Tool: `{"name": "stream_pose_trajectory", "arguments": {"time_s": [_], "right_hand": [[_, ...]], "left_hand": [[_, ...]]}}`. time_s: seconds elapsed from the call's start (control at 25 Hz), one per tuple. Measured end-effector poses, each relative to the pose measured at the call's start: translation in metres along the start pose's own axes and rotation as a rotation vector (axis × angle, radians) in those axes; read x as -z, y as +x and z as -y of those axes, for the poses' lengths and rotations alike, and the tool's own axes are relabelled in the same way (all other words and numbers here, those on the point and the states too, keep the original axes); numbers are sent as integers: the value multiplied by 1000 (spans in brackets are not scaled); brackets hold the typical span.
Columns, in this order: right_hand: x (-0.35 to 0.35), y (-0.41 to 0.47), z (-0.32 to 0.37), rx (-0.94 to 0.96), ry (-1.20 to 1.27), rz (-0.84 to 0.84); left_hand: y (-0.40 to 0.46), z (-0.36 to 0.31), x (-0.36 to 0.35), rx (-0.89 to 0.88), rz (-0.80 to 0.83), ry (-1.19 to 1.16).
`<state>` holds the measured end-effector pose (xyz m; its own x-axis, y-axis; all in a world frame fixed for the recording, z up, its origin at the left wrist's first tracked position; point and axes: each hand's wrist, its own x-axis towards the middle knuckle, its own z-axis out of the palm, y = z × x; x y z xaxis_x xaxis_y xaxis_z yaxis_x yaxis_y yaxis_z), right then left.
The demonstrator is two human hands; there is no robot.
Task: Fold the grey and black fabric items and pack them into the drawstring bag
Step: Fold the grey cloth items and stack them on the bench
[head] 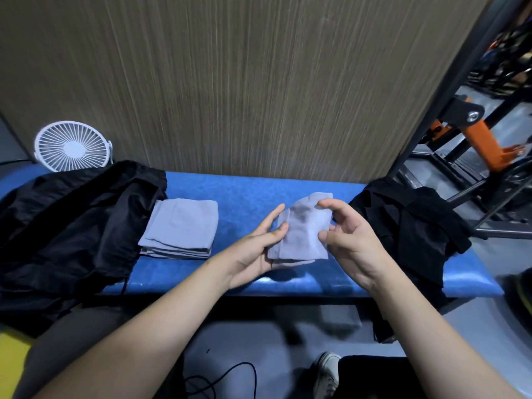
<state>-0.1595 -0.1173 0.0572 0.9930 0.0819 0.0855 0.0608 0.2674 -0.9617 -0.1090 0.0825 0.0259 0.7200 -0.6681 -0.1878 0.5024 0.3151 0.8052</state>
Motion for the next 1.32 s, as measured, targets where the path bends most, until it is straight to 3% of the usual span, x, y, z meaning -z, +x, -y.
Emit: {"name": "stream_pose_trajectory", "arguments": {"time_s": [0.16,0.28,0.4,0.68,0.88,1.12,1.32], "right_hand": [[11,-3,2,2,-100,-119],[13,-1,-4,-41,-250,-210],[3,4,-8,-66,-367,-171],[-49,33,-21,-127,-394,-66],[-89,59,-40,-111,-354,-16],[-128,83,-65,-124,-368,-1],[-142,93,-76,-131,-424,14]], "left_hand": [[4,-7,5,-164,-105,183],[-1,-16,10,-348,-222,505],[-13,-31,14,-461,-281,816],[-49,-65,53,-338,-457,1212],[-77,-81,86,-289,-549,1342],[-98,-89,116,-358,-728,1306],[-103,-89,133,-344,-786,1324]]}}
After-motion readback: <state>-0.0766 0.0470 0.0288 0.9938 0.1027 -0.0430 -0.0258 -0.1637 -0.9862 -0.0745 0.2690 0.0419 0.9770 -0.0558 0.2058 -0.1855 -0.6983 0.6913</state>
